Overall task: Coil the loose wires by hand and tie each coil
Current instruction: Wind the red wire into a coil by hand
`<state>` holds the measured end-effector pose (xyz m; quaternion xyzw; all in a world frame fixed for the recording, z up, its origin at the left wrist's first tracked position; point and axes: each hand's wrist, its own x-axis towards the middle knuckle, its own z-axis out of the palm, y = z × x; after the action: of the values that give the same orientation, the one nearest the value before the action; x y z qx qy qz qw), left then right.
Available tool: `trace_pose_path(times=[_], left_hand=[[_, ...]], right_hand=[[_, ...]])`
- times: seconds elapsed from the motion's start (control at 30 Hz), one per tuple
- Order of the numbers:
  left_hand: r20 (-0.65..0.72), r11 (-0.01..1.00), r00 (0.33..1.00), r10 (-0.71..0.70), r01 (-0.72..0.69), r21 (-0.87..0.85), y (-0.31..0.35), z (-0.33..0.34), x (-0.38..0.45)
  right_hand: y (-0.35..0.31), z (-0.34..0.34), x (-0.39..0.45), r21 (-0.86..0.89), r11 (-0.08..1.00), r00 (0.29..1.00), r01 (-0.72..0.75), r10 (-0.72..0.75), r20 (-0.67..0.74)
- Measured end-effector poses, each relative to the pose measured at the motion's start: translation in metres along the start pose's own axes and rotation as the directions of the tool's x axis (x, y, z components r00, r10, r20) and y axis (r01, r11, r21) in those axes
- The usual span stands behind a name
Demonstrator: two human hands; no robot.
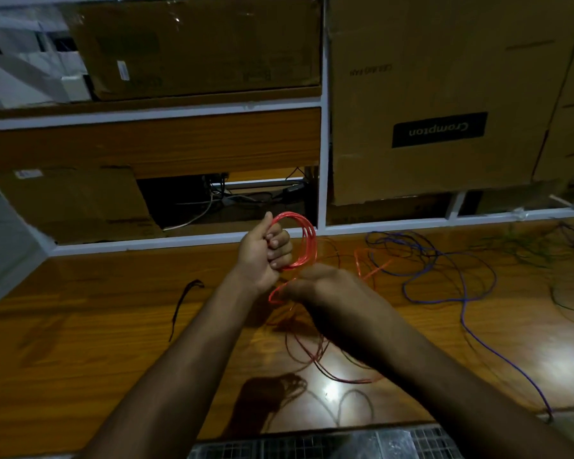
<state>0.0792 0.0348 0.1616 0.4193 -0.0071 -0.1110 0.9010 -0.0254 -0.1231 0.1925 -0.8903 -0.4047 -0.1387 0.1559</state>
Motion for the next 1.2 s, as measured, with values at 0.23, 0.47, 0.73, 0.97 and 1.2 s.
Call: trace_pose_path(times=[0.23,0.47,0.73,0.97,1.2], left_hand=[[0.037,0.994,0.998,-0.054,0.050,0.097,-0.008,0.012,-0.010],[0.185,0.987,0.971,-0.152,0.141,0.071,-0.002,0.015,-0.015],[0.169,0.992,0.979,-0.115,0.104,0.069,0.005,0.015,-0.014],[0.107,0.988,0.992,-0.073,0.087,-0.127,0.009,0.010,-0.006],[-0.019,0.982,1.000,0.017,-0.020,-0.188,0.016,0.006,-0.001]], right_hand=[[0.032,-0.013,0.026,0.032,0.971,0.896,-0.236,0.230,-0.380],[0.074,-0.001,0.038,0.074,0.903,0.799,-0.424,0.411,-0.440],[0.117,-0.005,0.020,0.890,0.245,0.884,-0.385,0.373,0.280],[0.143,0.018,-0.027,0.798,-0.525,0.952,-0.296,-0.092,0.293],[0.133,0.030,-0.051,0.846,-0.524,0.957,-0.102,0.179,0.226]])
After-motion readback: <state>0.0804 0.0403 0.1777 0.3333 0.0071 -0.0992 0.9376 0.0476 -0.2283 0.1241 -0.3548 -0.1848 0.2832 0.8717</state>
